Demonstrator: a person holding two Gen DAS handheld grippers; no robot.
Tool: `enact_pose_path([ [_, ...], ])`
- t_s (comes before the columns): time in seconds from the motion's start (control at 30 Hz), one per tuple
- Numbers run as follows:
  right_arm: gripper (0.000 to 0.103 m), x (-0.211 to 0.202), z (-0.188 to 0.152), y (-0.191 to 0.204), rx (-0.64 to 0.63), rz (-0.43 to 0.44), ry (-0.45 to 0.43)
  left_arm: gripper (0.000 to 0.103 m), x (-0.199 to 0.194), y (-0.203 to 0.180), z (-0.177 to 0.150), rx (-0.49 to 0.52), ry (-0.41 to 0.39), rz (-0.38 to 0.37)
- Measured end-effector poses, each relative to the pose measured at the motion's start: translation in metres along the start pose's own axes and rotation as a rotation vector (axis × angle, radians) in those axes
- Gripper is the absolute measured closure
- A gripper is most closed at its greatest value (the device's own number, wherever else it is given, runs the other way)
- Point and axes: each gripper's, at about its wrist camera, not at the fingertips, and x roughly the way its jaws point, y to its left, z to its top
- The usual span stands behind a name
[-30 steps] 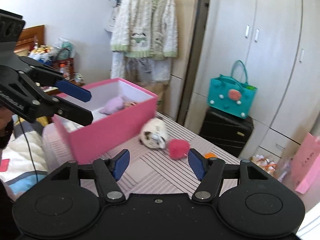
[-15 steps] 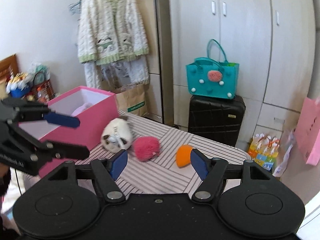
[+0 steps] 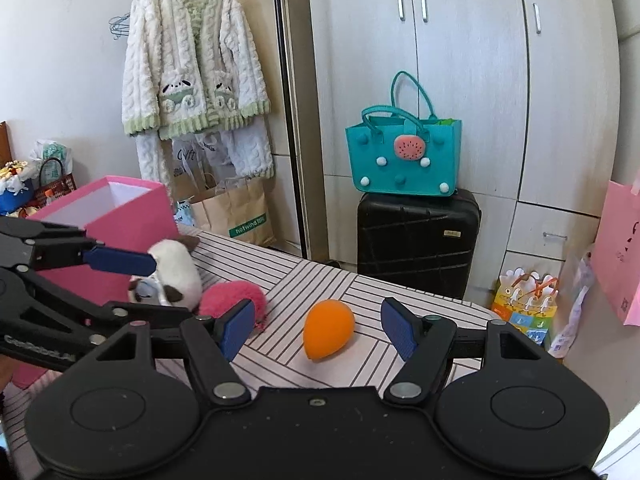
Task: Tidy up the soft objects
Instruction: 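Move left gripper toward the pink pompom while right gripper approaches the orange sponge, then close left gripper on the pink pompom while right gripper closes on the orange sponge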
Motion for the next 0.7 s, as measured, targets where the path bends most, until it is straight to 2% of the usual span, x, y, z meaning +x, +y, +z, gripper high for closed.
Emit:
enact_pose_path([
  [0.1,0.029,0.014,-0.002,-0.007,0.016,0.002,0.001,0.032,0.017,-0.002,0.005,0.031,0.008,0.038],
  [0.23,0.029,0.034,-0.003,-0.016,0.041,-0.026,0.038,0.034,0.04,-0.003,0.009,0.017,0.038,0.061],
  [0.43,0.029,0.054,-0.008,-0.047,0.228,0.058,0.078,0.038,0.062,-0.002,0.003,0.026,0.072,0.111],
  [0.6,0.029,0.065,-0.014,-0.049,0.263,0.095,0.097,0.038,0.07,-0.008,0.0,0.037,0.076,0.142],
  [0.67,0.034,0.068,-0.014,-0.047,0.258,0.109,0.098,0.038,0.073,-0.009,0.001,0.037,0.079,0.151],
  [0.7,0.04,0.068,-0.014,-0.047,0.254,0.116,0.099,0.038,0.074,-0.009,0.002,0.036,0.077,0.155],
])
